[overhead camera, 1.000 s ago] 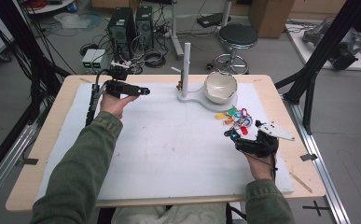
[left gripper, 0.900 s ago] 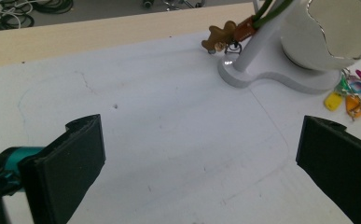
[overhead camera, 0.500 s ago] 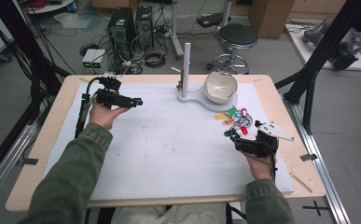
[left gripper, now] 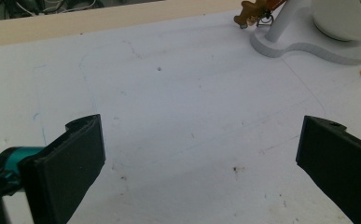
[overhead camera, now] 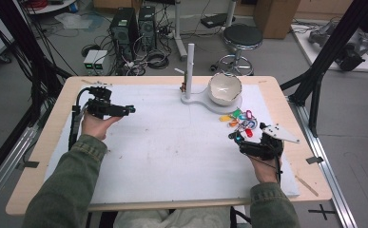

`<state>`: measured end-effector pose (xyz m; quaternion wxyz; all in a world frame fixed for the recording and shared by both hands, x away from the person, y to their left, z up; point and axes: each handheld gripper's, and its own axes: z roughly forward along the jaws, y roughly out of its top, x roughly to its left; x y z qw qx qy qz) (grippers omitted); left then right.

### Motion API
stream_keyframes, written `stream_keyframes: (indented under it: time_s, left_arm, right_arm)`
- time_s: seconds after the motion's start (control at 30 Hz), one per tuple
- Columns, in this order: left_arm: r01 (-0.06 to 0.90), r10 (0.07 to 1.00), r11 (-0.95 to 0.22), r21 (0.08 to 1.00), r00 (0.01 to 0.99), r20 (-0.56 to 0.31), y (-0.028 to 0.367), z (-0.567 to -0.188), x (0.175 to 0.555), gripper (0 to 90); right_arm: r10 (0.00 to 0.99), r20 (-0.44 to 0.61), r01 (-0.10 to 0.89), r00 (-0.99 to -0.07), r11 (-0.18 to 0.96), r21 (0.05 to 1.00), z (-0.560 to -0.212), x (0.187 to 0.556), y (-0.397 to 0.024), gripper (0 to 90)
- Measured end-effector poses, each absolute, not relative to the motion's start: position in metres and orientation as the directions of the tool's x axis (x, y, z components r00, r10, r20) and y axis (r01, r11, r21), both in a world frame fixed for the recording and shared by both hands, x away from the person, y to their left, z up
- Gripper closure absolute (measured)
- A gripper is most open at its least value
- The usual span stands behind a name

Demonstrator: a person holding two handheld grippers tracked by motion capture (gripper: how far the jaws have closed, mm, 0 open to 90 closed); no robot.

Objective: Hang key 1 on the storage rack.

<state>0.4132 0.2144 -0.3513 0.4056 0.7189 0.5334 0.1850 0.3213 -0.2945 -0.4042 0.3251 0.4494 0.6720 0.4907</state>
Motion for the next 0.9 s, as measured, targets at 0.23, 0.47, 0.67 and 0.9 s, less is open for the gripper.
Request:
stream_keyframes:
  time_s: [0.23,0.47,0.67,0.9]
  left_arm:
    - [0.598,0.925,-0.062,0.799,0.335,-0.179,0.231,-0.360,0.399,1.6]
    - [0.584,0.933,-0.049,0.811,0.317,-0.172,0.246,-0.368,0.383,1.6]
    - [0.560,0.941,-0.033,0.828,0.297,-0.163,0.258,-0.373,0.371,1.6]
    - [0.538,0.939,-0.014,0.843,0.297,-0.174,0.264,-0.387,0.358,1.7]
  right_arm:
    - [0.924,0.003,0.286,-0.383,0.115,0.951,-0.404,0.321,-0.294,0.9]
    - [0.924,-0.002,0.288,-0.382,0.121,0.950,-0.405,0.321,-0.293,0.9]
    - [0.924,-0.002,0.289,-0.382,0.122,0.949,-0.405,0.321,-0.293,0.9]
    - [0.923,-0.009,0.286,-0.384,0.128,0.950,-0.405,0.321,-0.293,0.9]
